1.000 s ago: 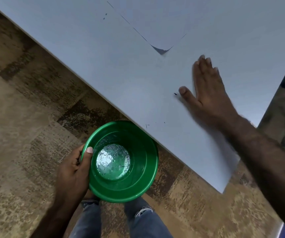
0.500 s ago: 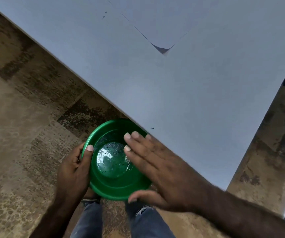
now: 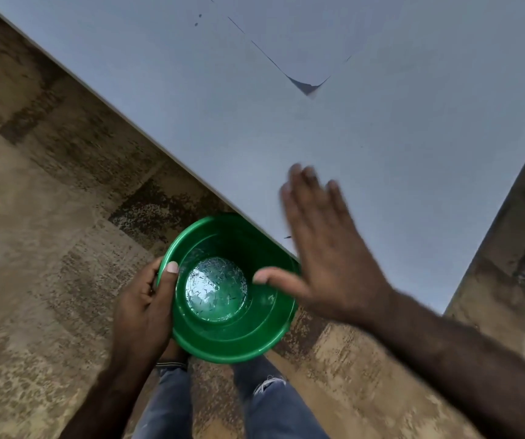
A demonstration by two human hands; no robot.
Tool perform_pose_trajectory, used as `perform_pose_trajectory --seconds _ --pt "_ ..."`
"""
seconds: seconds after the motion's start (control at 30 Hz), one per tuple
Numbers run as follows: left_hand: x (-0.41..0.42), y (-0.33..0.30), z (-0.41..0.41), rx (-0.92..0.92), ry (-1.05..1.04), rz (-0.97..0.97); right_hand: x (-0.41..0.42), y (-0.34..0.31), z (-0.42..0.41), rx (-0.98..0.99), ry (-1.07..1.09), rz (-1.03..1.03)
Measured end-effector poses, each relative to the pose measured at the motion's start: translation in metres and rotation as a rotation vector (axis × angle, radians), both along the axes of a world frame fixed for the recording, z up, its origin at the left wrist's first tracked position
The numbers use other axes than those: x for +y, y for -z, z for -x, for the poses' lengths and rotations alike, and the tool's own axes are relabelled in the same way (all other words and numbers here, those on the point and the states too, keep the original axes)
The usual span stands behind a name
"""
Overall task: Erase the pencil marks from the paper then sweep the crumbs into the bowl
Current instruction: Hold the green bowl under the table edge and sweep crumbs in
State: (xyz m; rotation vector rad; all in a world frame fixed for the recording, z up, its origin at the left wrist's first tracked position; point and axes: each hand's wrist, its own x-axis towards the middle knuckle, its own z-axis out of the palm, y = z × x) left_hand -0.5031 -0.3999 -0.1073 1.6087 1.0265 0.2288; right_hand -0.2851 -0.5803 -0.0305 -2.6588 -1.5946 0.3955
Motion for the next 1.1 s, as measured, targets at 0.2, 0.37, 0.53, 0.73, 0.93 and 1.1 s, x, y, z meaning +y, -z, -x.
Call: perform_pose_trajectory --seconds 0.2,0.37,0.53,0.73,0.93,1.1 --pt "0.007 -0.004 -0.007 -0.008 -0.005 0.013 0.005 -0.010 0.051 0.104 -0.258 -0.129" --pt "0.012 -0.002 -0.009 -0.022 -0.019 0.025 -0.008 -0.006 -0.057 -0.031 0.133 -0.224" --pt "0.016 0.001 -0.011 -0.024 -0.018 0.017 -0.031 -0.004 -0.180 0.006 0.663 -0.068" --pt "0.019 0.009 -0.010 0.000 0.032 -0.009 0.008 0.002 -0.133 -0.031 0.402 -0.012" --pt "0.027 0.008 -0.009 0.004 0.063 0.036 0.032 -0.002 -0.003 -0.002 0.032 -0.009" --pt "0.036 0.003 -0.007 -0.008 0.119 0.051 0.020 0.002 0.084 0.124 -0.168 -0.043"
